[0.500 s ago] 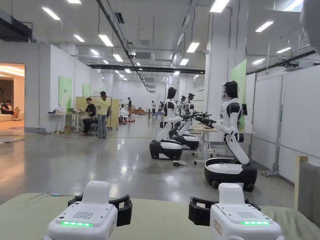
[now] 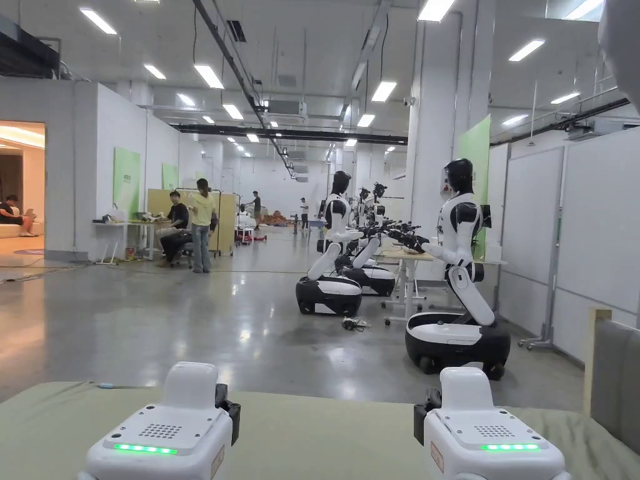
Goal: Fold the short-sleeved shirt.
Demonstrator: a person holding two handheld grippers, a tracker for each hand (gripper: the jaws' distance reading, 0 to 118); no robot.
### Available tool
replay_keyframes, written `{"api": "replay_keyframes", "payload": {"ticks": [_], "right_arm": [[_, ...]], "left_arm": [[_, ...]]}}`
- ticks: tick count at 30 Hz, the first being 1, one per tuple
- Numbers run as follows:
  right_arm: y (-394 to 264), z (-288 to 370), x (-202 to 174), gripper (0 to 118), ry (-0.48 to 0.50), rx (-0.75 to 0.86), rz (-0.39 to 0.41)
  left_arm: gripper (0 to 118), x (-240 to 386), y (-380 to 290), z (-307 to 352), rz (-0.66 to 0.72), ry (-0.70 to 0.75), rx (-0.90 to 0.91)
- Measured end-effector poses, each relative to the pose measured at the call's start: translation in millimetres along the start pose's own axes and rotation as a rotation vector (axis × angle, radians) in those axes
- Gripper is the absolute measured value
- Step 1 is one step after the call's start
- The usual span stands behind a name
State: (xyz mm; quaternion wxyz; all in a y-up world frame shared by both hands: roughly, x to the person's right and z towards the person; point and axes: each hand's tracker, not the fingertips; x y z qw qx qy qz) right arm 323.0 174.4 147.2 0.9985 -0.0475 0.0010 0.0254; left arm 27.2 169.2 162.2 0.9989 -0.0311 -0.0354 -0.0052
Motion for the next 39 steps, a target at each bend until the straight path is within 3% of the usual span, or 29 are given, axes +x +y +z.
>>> {"api": "replay_keyframes", "payload": {"ticks": [1, 10, 14, 23, 25, 27, 29, 31, 33, 34, 36, 37, 38, 39], "right_arm": [[-0.4, 1.2, 2.1, 1, 0.014, 0.002, -0.012], [0.6, 0.4, -10.8, 1, 0.062, -0.017, -0.037], [1.1, -3.5, -54.0, 1, 0.146, -0.011, -0.012], [-23.7, 0.1, -187.5, 1, 0.455, -0.075, -0.026], [-33.9, 2.5, -209.1, 1, 0.489, -0.082, -0.007], [-50.5, -7.7, -226.0, 1, 0.525, -0.111, 0.015], [-64.2, -12.9, -237.0, 1, 0.540, -0.132, 0.037], [-76.4, -15.2, -241.6, 1, 0.539, -0.145, 0.062], [-88.6, -24.7, -243.4, 1, 0.544, -0.171, 0.081], [-94.0, -31.5, -242.8, 1, 0.549, -0.194, 0.082], [-106.5, -46.5, -239.6, 1, 0.553, -0.233, 0.065], [-111.1, -54.4, -239.0, 1, 0.550, -0.241, 0.069], [-115.5, -61.4, -239.2, 1, 0.540, -0.249, 0.076], [-120.2, -67.3, -238.2, 1, 0.528, -0.254, 0.087]], "left_arm": [[3, 3.5, -1.2, -0.3, 0.007, -0.061, -0.006], [3, -13.1, -4.2, 5.5, 0.009, 0.009, -0.019], [3, -46.8, -10.2, 21.8, 0.013, 0.084, -0.033], [3, -159.9, -31.2, 67.6, 0.017, 0.308, -0.144], [4, -178.2, -40.1, 54.8, 0.000, 0.338, -0.276], [5, -187.1, -56.8, 26.0, 0.007, 0.321, -0.518], [5, -205.2, -92.2, -8.2, 0.097, 0.204, -0.742], [5, -226.0, -136.3, -34.8, 0.318, 0.094, -0.947], [5, -231.4, -173.1, -52.4, 0.368, 0.095, -0.994], [12, -236.9, -189.2, -64.3, 0.334, 0.108, -0.982], [39, -232.5, -206.8, -81.3, 0.255, 0.144, -0.961], [39, -231.7, -215.0, -91.6, 0.224, 0.184, -0.950], [73, -215.6, -213.2, -80.3, 0.217, 0.167, -0.935], [95, -213.4, -216.9, -84.2, 0.212, 0.166, -0.910]]}}
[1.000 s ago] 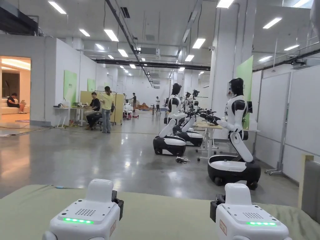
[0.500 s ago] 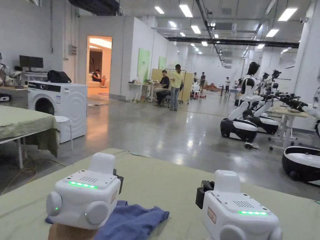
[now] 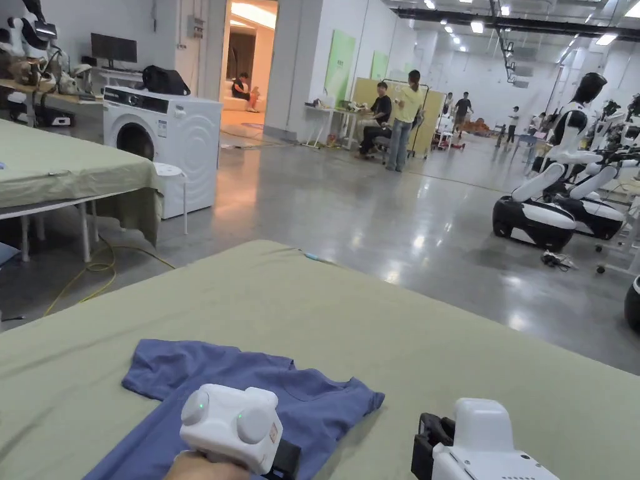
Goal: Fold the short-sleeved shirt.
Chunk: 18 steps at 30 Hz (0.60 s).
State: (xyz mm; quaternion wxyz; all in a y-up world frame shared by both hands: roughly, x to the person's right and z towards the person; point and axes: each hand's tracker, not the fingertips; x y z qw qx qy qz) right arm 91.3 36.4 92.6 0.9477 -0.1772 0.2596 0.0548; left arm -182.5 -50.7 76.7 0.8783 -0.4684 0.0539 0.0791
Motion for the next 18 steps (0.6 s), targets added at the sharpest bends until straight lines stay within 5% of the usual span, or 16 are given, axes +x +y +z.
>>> {"api": "replay_keyframes", "payload": {"ticks": [9, 10, 11, 12, 18], "right_arm": [[-23.5, -39.0, 36.6, 1, -0.072, -0.092, -0.042], [-26.0, -40.4, 40.4, 1, -0.078, -0.102, -0.048], [-28.2, -40.5, 43.9, 1, -0.077, -0.104, -0.056], [-29.4, -38.6, 46.1, 1, -0.079, -0.102, -0.063], [-27.9, -5.0, 62.5, 1, -0.098, -0.073, -0.131]], "left_arm": [[91, 4.9, 19.6, -82.4, -0.029, 0.003, -0.050], [80, 5.6, 17.8, -75.7, -0.054, -0.013, -0.010], [56, 3.3, 20.3, -71.8, -0.056, -0.012, -0.005], [9, 2.8, 20.8, -63.8, -0.062, 0.007, 0.026], [8, 36.2, 17.4, -61.4, -0.130, -0.039, 0.097]]}}
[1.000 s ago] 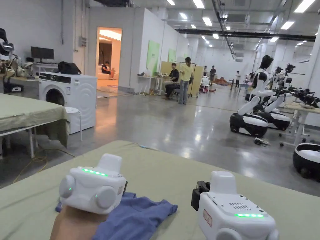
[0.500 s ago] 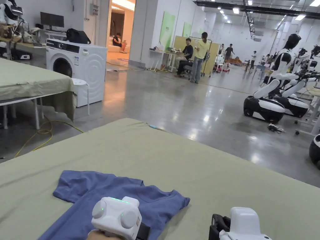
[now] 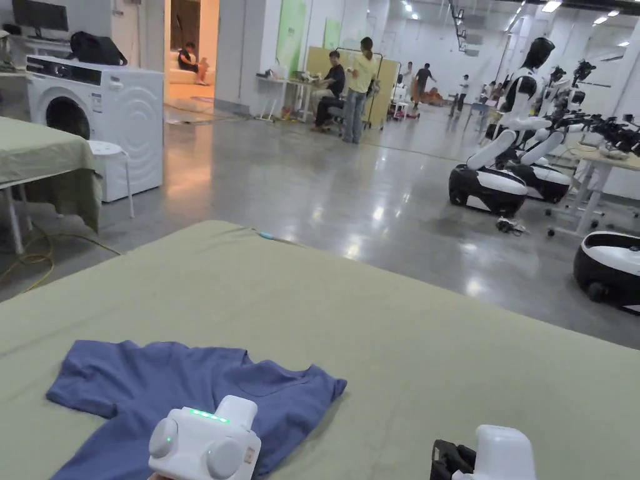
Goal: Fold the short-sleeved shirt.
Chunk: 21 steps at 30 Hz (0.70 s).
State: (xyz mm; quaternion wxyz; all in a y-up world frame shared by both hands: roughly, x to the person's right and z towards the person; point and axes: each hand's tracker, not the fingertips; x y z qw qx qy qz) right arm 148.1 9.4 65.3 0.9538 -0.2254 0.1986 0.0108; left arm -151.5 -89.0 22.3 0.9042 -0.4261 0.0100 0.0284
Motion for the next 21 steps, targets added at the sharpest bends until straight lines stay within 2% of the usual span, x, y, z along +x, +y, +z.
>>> {"api": "replay_keyframes", "payload": {"ticks": [3, 5, 12, 19, 21], "right_arm": [[-0.2, 25.1, 19.0, 1, -0.026, 0.017, -0.022], [-2.3, 42.8, 36.3, 1, -0.059, 0.023, -0.034], [-14.1, 117.2, 118.7, 1, -0.230, 0.062, -0.054], [-34.8, 186.5, 204.0, 1, -0.410, 0.062, -0.116], [-42.4, 201.7, 221.6, 1, -0.445, 0.059, -0.122]], "left_arm": [[8, 32.6, 7.7, -3.6, 0.018, -0.126, 0.021], [8, 70.5, 12.5, 8.3, -0.018, -0.174, 0.037], [8, 250.9, 30.4, 25.6, -0.131, -0.421, 0.086], [8, 422.0, 24.9, 57.3, -0.280, -0.722, 0.096], [8, 458.6, 18.1, 55.9, -0.343, -0.741, 0.068]]}}
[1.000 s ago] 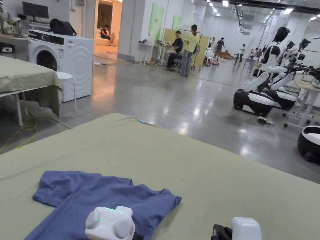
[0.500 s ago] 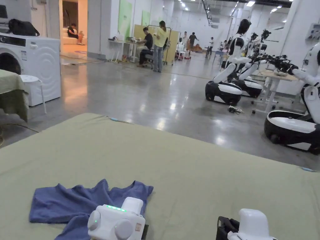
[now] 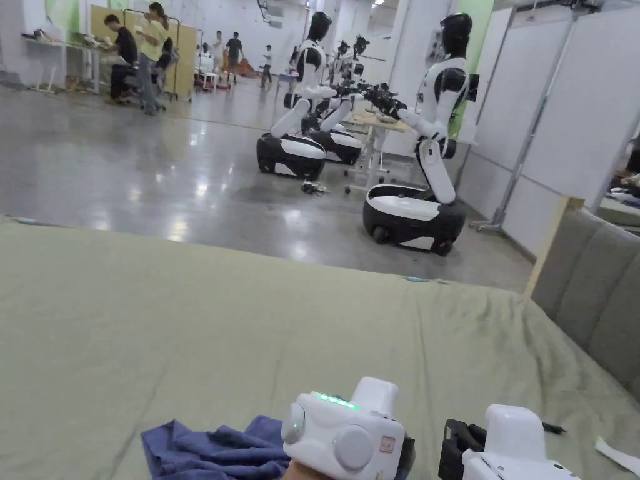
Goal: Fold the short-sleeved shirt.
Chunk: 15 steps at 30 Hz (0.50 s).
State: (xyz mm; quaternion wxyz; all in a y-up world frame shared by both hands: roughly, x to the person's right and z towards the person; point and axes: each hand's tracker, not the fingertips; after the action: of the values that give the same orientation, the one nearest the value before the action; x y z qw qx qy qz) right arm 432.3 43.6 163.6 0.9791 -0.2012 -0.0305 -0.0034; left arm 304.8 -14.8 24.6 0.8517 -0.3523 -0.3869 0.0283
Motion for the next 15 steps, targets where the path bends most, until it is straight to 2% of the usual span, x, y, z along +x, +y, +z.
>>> {"api": "replay_keyframes", "payload": {"ticks": [3, 7, 8, 10, 11, 15], "right_arm": [[-8.4, 6.1, 29.7, 1, -0.048, -0.015, -0.026], [-17.8, 6.6, 50.5, 1, -0.072, -0.025, -0.058], [-18.9, 7.3, 51.2, 1, -0.074, -0.028, -0.059], [-20.7, 9.5, 47.9, 1, -0.072, -0.026, -0.047], [-22.0, 10.1, 44.3, 1, -0.072, -0.022, -0.032], [-27.4, 6.1, 29.2, 1, -0.038, -0.030, -0.025]], "left_arm": [[8, 19.5, -14.6, -41.8, -0.091, 0.076, -0.081], [10, 13.5, -38.3, -73.1, 0.012, 0.060, -0.169], [20, 11.8, -43.8, -74.2, 0.004, 0.073, -0.146], [70, 11.3, -42.0, -63.9, -0.042, 0.132, -0.047], [85, 14.8, -40.1, -54.4, -0.058, 0.138, 0.005], [86, 25.4, -36.5, 10.0, -0.108, 0.130, 0.148]]}}
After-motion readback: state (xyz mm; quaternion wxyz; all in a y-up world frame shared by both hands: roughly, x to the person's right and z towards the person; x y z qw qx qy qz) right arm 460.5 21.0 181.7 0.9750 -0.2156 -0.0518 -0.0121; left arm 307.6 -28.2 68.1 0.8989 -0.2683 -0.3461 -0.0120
